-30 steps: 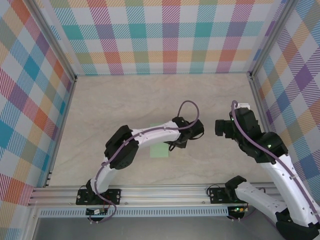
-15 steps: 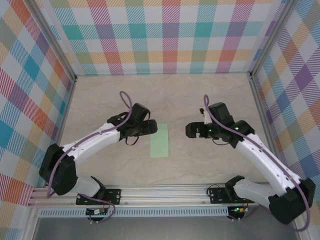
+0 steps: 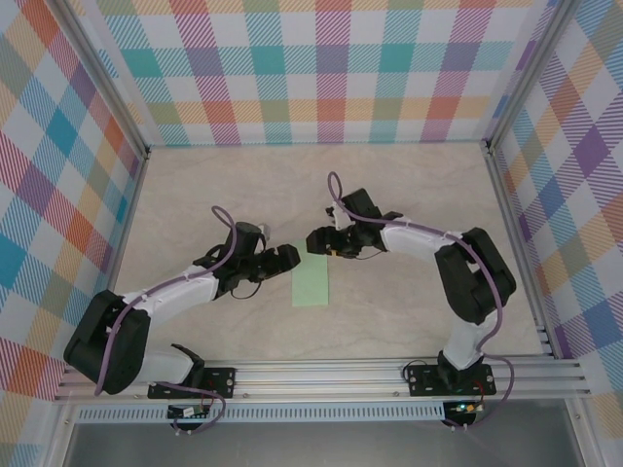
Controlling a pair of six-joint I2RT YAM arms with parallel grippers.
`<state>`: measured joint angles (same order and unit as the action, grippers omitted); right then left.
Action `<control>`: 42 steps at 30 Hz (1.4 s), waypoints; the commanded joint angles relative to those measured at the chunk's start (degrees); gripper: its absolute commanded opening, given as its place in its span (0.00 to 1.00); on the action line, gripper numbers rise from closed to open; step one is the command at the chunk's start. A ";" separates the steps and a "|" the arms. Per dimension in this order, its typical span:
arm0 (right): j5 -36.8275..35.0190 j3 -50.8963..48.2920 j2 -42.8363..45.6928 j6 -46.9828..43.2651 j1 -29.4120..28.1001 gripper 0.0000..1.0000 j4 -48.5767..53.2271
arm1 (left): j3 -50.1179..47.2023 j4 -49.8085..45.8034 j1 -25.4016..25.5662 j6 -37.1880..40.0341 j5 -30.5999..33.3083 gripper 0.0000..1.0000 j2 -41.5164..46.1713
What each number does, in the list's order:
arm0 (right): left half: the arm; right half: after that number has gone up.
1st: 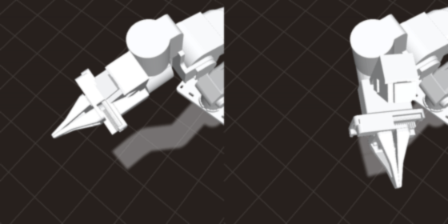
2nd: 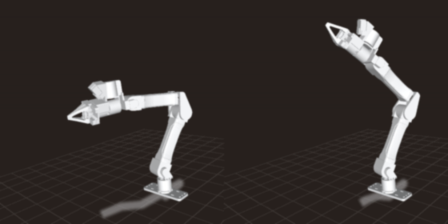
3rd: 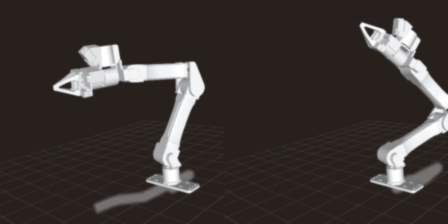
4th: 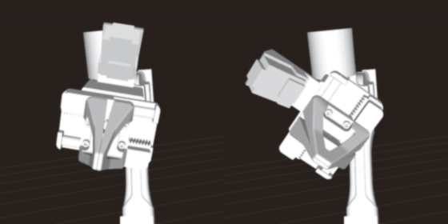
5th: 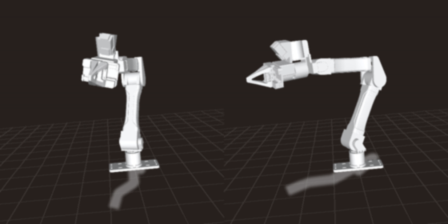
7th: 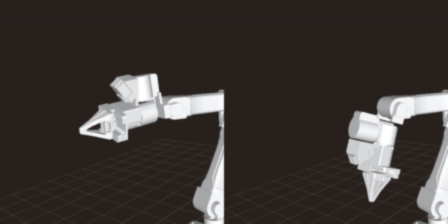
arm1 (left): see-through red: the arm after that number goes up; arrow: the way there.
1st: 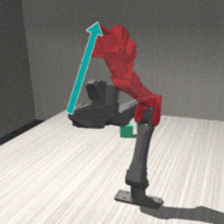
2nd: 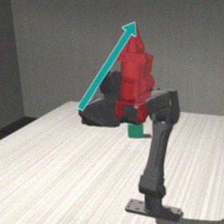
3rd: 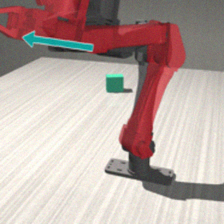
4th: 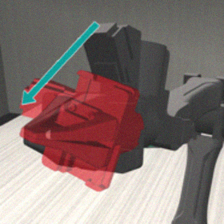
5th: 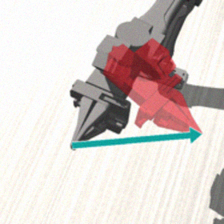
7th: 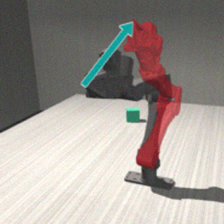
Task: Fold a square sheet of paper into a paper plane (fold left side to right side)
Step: Third fold the triangle at the center of the table.
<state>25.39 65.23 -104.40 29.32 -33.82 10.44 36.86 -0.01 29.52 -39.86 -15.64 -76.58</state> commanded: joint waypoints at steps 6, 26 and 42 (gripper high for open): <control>-4.20 8.13 -7.06 -3.24 -0.38 0.76 4.29 | -1.44 3.94 -0.55 -1.06 -3.69 0.81 -3.12; -5.26 8.44 -11.74 -6.74 -0.37 0.75 7.32 | 0.60 9.77 0.26 -3.26 -10.02 0.72 -12.58; -4.65 7.63 -11.54 -6.68 -0.39 0.76 6.40 | 1.30 9.84 1.42 -3.73 -9.91 0.51 -14.40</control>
<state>20.47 73.52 -114.61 24.29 -33.82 15.68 37.28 9.39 30.35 -43.62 -25.08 -91.05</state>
